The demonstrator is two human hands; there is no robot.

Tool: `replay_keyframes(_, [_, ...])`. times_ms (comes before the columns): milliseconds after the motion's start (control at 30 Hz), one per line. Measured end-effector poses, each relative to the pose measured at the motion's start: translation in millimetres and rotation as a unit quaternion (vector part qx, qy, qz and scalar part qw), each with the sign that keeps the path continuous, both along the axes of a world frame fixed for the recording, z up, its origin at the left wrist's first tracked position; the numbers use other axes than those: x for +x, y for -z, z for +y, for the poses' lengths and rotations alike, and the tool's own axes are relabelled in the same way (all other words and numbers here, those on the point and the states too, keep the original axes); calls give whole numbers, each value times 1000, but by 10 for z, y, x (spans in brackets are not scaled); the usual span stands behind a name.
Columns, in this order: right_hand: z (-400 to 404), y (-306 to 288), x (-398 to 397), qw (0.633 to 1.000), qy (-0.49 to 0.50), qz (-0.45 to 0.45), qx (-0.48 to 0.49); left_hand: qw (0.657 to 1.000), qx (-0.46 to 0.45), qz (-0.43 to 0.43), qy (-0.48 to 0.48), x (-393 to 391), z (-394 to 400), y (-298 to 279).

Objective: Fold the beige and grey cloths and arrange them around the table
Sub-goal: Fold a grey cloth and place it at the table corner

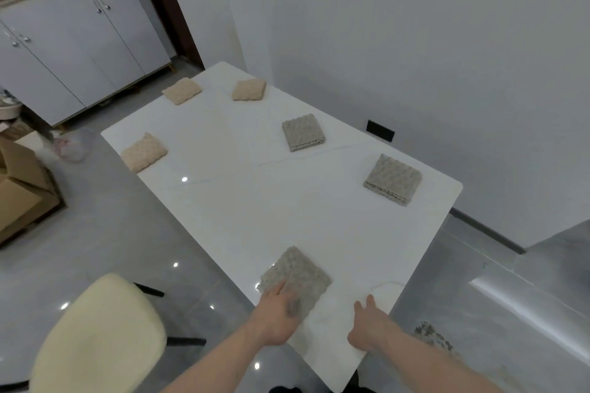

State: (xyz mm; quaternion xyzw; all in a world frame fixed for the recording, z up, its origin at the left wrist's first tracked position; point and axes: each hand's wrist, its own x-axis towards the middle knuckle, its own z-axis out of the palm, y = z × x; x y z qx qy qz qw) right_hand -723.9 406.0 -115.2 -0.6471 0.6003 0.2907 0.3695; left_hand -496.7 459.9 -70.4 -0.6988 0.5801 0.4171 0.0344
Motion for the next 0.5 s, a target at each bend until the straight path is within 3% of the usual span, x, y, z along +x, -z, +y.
replay_keyframes(167, [-58,-208,8,1000,5,-20,16,999,29,-40,17,84,12,19])
replay_keyframes(500, [-115,-2,90,990,127,-45,34,985,81,23,154,531,-166,280])
